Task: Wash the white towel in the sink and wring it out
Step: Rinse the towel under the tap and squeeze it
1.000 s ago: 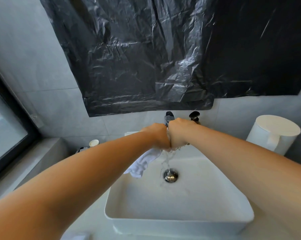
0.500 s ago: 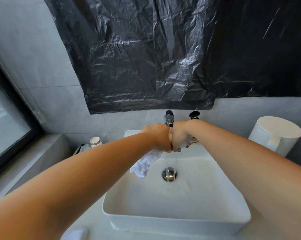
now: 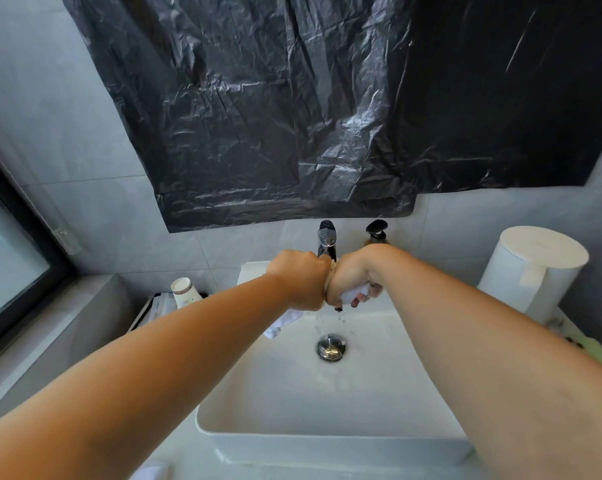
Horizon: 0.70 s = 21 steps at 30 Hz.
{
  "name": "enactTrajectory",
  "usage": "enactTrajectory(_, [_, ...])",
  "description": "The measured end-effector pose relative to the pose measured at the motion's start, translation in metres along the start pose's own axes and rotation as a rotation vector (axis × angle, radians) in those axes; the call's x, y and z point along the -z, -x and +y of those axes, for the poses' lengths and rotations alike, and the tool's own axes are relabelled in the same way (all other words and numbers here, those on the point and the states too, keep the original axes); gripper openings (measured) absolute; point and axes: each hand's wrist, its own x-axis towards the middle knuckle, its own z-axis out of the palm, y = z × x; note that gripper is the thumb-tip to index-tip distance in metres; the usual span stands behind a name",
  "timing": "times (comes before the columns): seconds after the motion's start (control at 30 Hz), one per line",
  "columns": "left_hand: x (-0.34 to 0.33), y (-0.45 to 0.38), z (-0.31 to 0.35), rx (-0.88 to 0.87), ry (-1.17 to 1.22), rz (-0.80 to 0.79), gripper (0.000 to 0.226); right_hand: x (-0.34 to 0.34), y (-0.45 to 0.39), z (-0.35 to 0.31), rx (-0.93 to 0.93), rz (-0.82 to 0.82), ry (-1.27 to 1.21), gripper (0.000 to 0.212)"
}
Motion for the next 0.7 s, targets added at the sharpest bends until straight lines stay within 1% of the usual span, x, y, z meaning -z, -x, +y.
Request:
enactTrajectory(0.13, [-0.003,0.002,-0.002,-0.021,-0.059,0.028,0.04,-0.005,-0.002,0.003,0.039,-0.005,-0.114,0.017])
enactTrajectory(0.27, [-0.008,-0.001,-0.001,-0.051,-0.079,0.037,0.04,-0.01,-0.009,0.008,0.019,-0.031,-0.197,0.014])
enactTrajectory(0.43, [-0.011,-0.004,0.002,-0.091,-0.092,0.04,0.04,-0.008,-0.01,0.013,-0.011,-0.171,-0.24,0.006])
enactTrajectory(0.53, [-0.012,-0.006,0.003,-0.107,-0.079,0.052,0.039,-0.009,-0.012,0.017,-0.012,-0.178,-0.262,0.009])
enactTrajectory(0.6, [-0.011,-0.007,0.005,-0.083,-0.028,0.062,0.039,-0.007,-0.008,0.017,-0.005,-0.146,-0.239,0.005])
enactTrajectory(0.63, [-0.011,-0.006,0.006,-0.048,0.025,0.06,0.039,-0.004,-0.004,0.016,0.001,-0.123,-0.186,0.007])
enactTrajectory(0.7, [-0.015,-0.002,0.01,0.071,0.218,0.056,0.038,0.0,0.003,0.012,0.007,-0.063,-0.033,0.022])
